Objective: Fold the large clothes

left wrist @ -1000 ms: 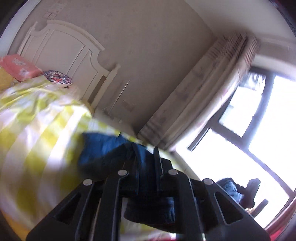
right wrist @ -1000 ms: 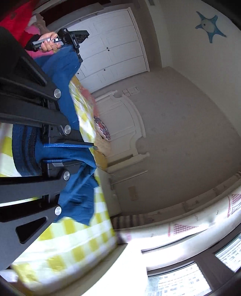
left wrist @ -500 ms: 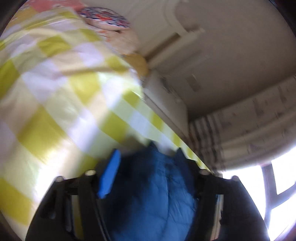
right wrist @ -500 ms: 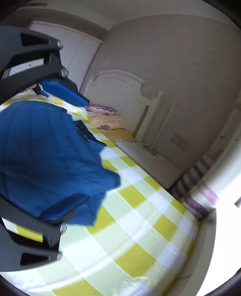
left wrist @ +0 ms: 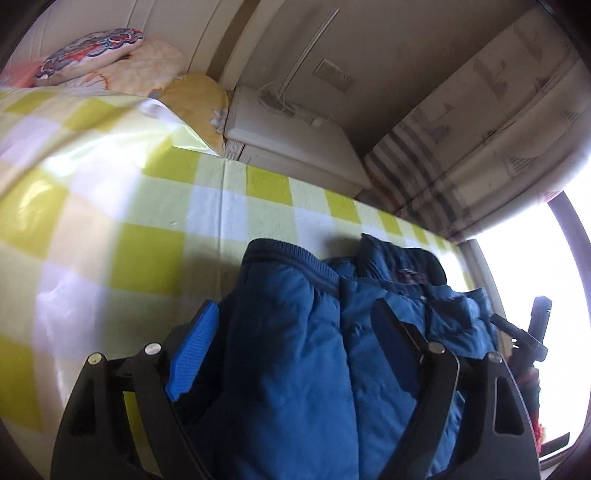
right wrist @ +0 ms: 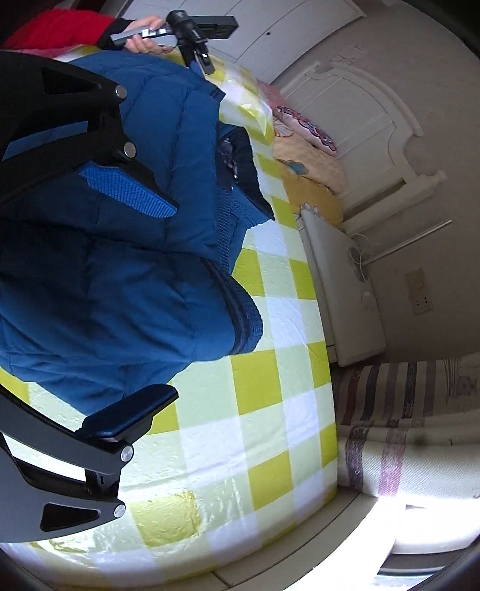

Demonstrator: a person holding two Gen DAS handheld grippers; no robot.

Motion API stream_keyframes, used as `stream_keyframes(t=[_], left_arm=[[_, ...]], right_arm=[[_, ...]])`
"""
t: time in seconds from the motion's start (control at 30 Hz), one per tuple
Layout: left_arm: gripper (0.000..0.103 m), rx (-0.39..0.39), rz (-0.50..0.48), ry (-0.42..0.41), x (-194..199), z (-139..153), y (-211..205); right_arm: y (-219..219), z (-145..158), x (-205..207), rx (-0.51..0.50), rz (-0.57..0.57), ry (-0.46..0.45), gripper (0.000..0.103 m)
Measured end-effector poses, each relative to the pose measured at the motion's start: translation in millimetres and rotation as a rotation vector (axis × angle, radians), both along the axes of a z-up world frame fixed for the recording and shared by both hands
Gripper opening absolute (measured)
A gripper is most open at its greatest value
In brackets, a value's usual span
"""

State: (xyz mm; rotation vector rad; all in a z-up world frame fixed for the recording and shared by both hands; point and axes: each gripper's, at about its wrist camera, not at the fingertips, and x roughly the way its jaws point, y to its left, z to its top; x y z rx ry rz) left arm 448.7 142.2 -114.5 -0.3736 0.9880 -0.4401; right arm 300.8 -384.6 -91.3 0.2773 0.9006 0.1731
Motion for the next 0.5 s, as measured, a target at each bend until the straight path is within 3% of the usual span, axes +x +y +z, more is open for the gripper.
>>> stream_keyframes(t=[0.1,0.13,0.17,0.2,0.23,0.3,0.37,0.43,0.5], left_arm=[[0.071,0.013,-0.011,0.011,12,-5,-10],[0.056,0.034,-0.004,0.009,14,-4,-12],[0.027,0.084,0.009,-0.006,14,-5,-14],[0.021,0.098,0.006,-0.017,13,-4,-16],[0.015,0.092,0.020,-0.051,8,0,-14],[0.014,0.078,0.064,-0.164,-18,21,-4],[0.013,0.032,0.085,-0.221,-39,43,12],[0.013,-0.001,0.102,-0.232,-44,59,26],[0.013,0.018,0.120,-0.219,-35,68,30]], right_arm=[[-3,-4,1,0.014,-0.005,0.004,0.077],[-6,-5,1,0.020,-0.011,0.004,0.072],[-10,-6,-1,0.029,-0.017,-0.003,0.050],[-12,-5,-4,0.036,-0.028,-0.023,0.026],[-13,2,-12,0.034,-0.045,-0.064,0.023],[-10,25,-32,0.021,-0.064,-0.149,0.016],[-6,47,-44,0.004,-0.064,-0.195,0.015],[-12,73,-45,-0.017,-0.112,-0.240,0.010],[-32,92,-31,-0.008,-0.198,-0.258,0.010]])
